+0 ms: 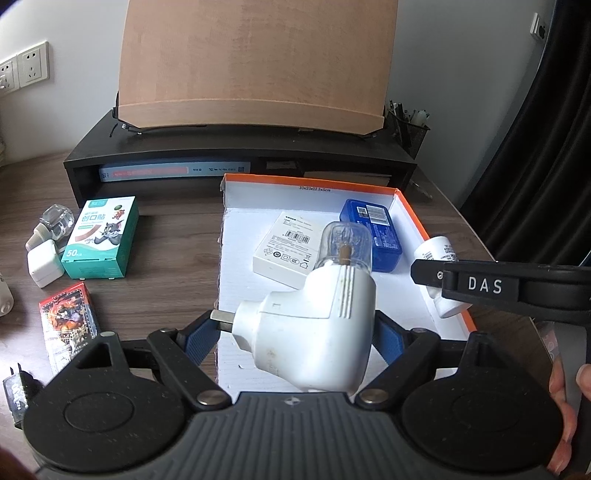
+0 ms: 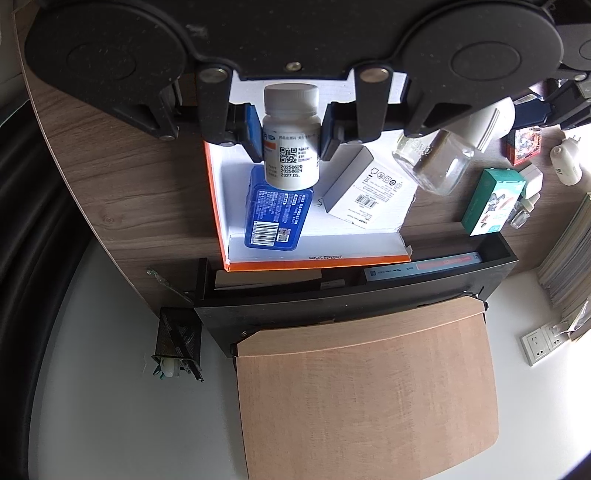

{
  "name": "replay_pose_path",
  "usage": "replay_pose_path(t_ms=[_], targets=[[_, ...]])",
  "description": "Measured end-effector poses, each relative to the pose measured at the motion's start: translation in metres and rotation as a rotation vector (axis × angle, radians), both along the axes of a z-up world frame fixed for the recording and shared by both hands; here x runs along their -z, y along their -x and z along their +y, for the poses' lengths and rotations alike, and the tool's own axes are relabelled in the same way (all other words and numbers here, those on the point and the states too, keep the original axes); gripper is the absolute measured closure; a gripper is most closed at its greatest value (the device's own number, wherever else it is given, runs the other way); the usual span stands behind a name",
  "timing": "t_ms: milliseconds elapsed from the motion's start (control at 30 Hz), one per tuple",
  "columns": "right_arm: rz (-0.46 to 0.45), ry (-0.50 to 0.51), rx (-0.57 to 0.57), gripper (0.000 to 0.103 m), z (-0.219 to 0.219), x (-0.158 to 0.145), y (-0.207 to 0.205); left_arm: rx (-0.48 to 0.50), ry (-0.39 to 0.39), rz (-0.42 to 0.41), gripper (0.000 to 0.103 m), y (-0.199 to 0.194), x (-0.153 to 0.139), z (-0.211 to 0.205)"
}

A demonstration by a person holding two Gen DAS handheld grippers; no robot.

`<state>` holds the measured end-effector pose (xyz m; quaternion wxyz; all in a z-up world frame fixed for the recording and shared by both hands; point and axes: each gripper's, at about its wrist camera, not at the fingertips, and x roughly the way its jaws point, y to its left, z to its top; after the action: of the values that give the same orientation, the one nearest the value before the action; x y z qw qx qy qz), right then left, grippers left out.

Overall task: Organize rigid objects
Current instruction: 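Lower the white adapter with the left gripper while the right gripper lowers the pill bottle into the box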

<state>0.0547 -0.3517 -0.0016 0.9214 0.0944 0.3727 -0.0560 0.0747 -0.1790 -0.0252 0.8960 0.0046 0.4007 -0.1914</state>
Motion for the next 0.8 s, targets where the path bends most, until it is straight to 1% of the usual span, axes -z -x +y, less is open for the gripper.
replay_pose_path(t_ms=[433, 800], targets=[[0.007, 0.005, 0.006, 0.062, -0.002, 0.001, 0.0, 0.029, -0.018, 0.009, 0.015, -0.003, 0.005, -0.011], [0.006, 0.017, -0.008, 0.062, -0.004, 0.001, -0.004, 0.022, -0.025, 0.009, 0.015, -0.007, 0.008, -0.016]])
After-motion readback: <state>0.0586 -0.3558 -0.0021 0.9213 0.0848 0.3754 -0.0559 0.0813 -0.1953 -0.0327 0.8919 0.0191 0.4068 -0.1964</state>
